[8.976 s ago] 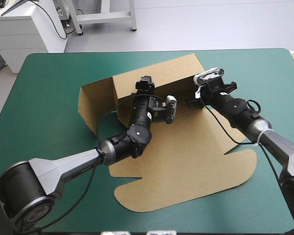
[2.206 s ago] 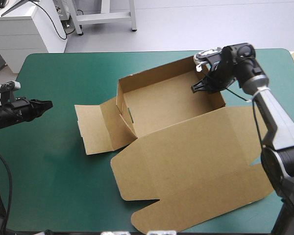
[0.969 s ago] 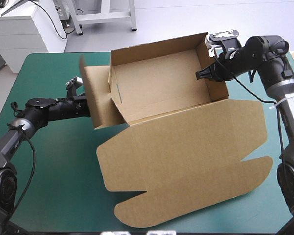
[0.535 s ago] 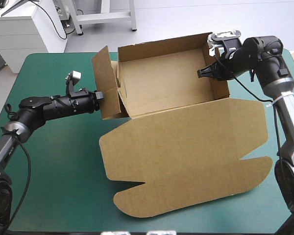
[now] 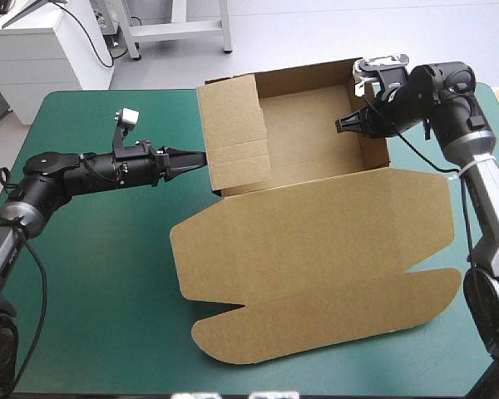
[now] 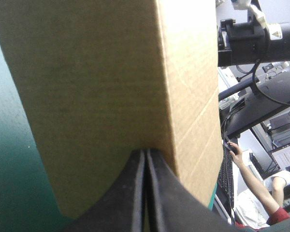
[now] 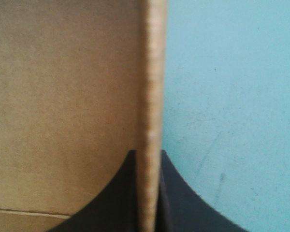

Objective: Fold the box

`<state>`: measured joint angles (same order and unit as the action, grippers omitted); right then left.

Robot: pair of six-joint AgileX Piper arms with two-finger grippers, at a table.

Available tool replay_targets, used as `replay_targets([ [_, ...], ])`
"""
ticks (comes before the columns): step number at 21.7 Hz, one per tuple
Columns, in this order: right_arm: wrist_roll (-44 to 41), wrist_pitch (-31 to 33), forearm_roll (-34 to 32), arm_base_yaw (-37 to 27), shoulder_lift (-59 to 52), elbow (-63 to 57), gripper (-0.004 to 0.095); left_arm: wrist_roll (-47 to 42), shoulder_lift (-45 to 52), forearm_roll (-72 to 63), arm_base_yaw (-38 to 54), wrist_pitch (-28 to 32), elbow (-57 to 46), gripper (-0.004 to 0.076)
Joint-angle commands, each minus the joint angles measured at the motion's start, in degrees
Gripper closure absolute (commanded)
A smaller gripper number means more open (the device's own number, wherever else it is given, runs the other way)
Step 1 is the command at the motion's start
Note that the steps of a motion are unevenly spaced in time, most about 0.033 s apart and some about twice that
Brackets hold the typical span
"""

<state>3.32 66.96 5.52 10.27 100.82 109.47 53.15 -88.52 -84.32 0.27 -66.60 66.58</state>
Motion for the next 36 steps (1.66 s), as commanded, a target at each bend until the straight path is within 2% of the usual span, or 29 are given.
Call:
replay_targets([
  [1, -0.58, -2.51, 1.06, -0.31, -2.87, 1.57, 0.0927, 0.6, 2.37, -2.23, -0.46, -1.58, 1.78, 0.0701],
  [2, -0.61, -2.51, 1.06, -0.31, -2.87, 1.57, 0.0927, 0.6, 2.37, -1.96, -0.46, -1.58, 1.78, 0.0675],
  [4, -0.61, -2.51, 1.06, -0.31, -2.87, 1.57, 0.0927, 0.6, 2.37, -1.85, -0.46, -1.7, 1.78, 0.0561],
  [6, -0.61, -2.38, 1.06, -0.31, -2.87, 1.57, 0.0927, 0.6, 2.37, -1.98, -0.46, -3.17, 1.78, 0.0377],
  [8, -0.5, -1.89, 1.06, -0.31, -2.87, 1.57, 0.0927, 0.6, 2.37, -2.98, -0.46, -5.01, 1.78, 0.0253],
  [9, -0.35, -1.63, 1.06, -0.31, -2.87, 1.57, 0.0927, 0.6, 2.37, -3.91, -0.46, -5.71, 1.78, 0.0223],
  [15, -0.35, -0.79, 0.0, 0.62, -3.01, 1.57, 0.0927, 0.6, 2.37, -4.44, -0.46, -4.64, 1.78, 0.0225],
  [20, -3.7, -2.57, -8.44, 5.53, -3.6, 1.68, 0.0927, 0.4, 2.27, -7.98, -0.46, 3.15, 1.78, 0.0239],
  [24, -9.33, -3.4, -13.65, 9.75, -3.73, 1.81, 0.0927, 0.22, 2.15, -7.01, -1.1, 3.31, 1.78, 0.0273],
  [27, -10.24, -5.07, -13.9, 11.97, -3.73, 2.37, 0.0927, 0.22, 2.15, -4.01, -3.09, 5.01, 1.78, 0.0276],
  [29, -10.25, -5.76, -15.48, 14.09, -3.73, 3.74, 0.0926, 0.11, 2.15, 0.25, -4.95, 9.19, 1.78, 0.0276],
  [32, -11.94, -5.11, -21.52, 17.15, -3.73, 7.22, 0.0927, -4.97, 2.15, 6.47, -7.36, 17.46, 1.78, 0.0276],
  [36, -11.94, -4.47, -23.23, 19.99, -3.73, 9.8, 0.0926, -8.89, 2.15, 7.39, -11.41, 29.62, 1.78, 0.0276],
])
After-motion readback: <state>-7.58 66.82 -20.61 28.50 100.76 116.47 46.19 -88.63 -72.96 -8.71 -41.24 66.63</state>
